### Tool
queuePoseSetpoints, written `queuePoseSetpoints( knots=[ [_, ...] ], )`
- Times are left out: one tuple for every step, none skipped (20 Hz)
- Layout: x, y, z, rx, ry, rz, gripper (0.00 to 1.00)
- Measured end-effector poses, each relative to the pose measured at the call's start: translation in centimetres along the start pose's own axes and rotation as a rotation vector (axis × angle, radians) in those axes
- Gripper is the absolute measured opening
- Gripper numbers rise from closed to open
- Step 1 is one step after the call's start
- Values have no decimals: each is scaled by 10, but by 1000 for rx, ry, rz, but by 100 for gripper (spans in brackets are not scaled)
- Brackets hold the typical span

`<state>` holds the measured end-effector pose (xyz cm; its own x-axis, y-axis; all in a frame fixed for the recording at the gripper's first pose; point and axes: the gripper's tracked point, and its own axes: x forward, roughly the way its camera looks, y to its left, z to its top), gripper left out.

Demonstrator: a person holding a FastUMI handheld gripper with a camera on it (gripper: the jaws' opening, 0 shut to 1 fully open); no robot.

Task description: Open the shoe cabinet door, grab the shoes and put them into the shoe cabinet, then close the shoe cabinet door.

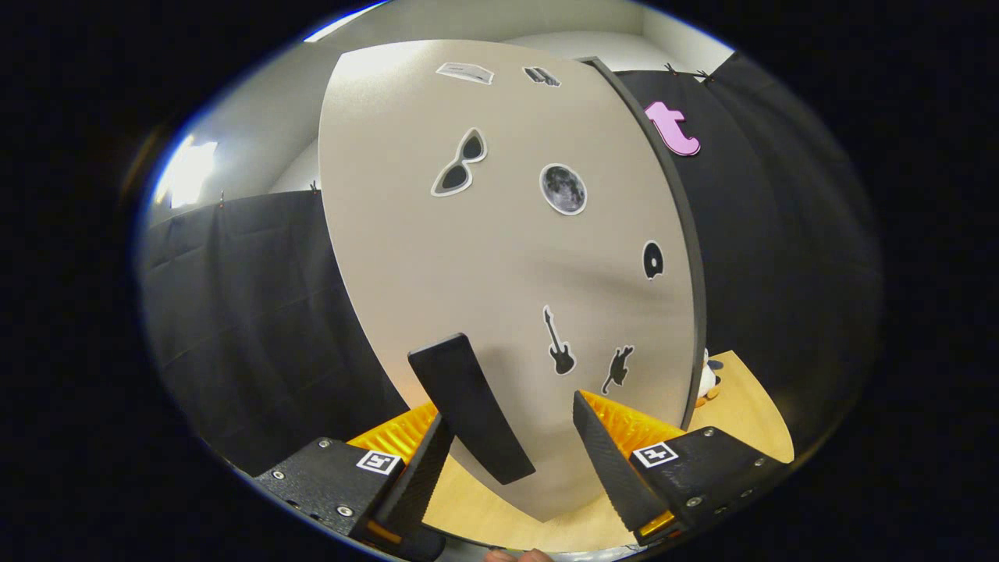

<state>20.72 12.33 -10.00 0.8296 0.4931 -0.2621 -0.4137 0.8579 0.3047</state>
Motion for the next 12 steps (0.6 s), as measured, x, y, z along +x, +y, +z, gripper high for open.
queuePoseSetpoints(
  knots=[
    [10, 10, -3, -5, -1, -6, 93],
    [18, 18, -6, -10, 1, -13, 93],
    [28, 23, -5, -13, 5, -24, 93],
    [38, 27, -4, -14, 10, -33, 93],
    [47, 32, -7, -12, 20, -37, 93],
    [53, 34, -9, -17, 24, -49, 93],
    [57, 37, -9, -19, 22, -58, 93],
    [61, 38, -8, -17, 17, -71, 93],
    [64, 37, -5, -16, 15, -78, 93],
    [66, 36, -5, -11, 19, -81, 93],
    [65, 37, -6, -1, 21, -81, 94],
    [68, 37, -7, 1, 25, -84, 93]
  ],
)
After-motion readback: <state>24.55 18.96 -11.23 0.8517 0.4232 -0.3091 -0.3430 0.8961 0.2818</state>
